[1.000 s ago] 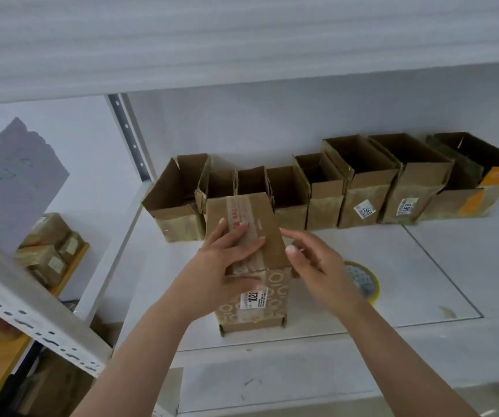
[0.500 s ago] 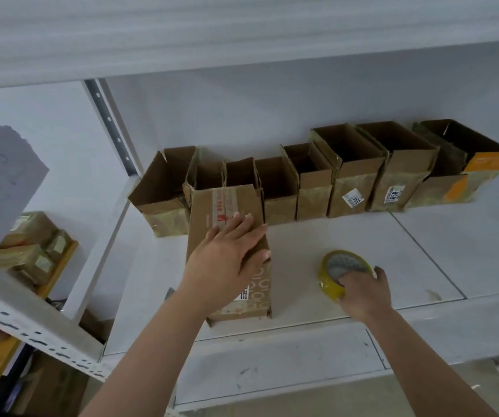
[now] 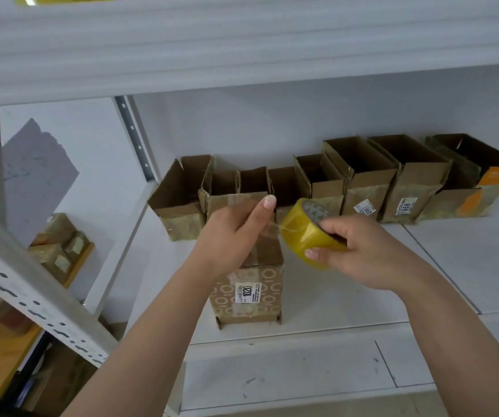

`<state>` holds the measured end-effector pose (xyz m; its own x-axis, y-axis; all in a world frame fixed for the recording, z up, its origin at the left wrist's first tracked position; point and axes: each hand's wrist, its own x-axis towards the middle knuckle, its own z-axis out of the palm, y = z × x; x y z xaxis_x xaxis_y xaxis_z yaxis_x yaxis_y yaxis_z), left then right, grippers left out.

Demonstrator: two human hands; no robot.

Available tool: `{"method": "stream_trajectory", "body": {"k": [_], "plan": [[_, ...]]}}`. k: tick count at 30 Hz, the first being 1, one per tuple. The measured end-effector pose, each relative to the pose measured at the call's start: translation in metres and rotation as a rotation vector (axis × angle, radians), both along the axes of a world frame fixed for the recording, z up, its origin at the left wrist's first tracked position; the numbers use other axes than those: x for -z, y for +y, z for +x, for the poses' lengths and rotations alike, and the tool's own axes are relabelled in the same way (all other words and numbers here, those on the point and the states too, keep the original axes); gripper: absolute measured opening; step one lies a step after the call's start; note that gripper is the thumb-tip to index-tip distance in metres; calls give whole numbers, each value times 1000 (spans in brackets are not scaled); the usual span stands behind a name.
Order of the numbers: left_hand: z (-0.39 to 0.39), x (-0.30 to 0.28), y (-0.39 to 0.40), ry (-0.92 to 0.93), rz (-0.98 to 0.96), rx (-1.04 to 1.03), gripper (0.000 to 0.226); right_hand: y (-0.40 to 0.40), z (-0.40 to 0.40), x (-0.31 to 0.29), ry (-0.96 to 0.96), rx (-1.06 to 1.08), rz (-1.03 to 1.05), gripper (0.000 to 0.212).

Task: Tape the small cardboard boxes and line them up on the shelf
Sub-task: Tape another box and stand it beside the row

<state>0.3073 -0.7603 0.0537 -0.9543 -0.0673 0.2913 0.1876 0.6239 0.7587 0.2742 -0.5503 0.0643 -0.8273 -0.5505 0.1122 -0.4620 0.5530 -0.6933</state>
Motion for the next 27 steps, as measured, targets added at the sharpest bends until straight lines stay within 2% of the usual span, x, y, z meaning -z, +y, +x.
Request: {"method": "stream_trajectory", "body": {"k": [4,8,11,15,20,23,25,27], "plan": [[1,-7,0,-23,-129,53,57,-7,6,-7,6,-56,41,20],[0,-6,1,96,-159,90,35,-6,6,-9,-3,-101,59,22],[2,-7,3,177,-145,88,29,-3,5,-14,-28,-121,-9,19],[6,-8,1,261,-51,-18,32,0,2,-28,-119,-96,-228,38],[25,-2,-24,248,4,-170,36,2,-7,-28,-217,-78,-300,60],[48,15,-64,126,62,-320,45,13,-13,-16,-167,35,-121,52],[61,31,-77,40,68,-360,42,15,-16,-2,-147,83,18,47],[65,45,-81,13,82,-382,39,10,-18,10,-172,94,21,43]]}}
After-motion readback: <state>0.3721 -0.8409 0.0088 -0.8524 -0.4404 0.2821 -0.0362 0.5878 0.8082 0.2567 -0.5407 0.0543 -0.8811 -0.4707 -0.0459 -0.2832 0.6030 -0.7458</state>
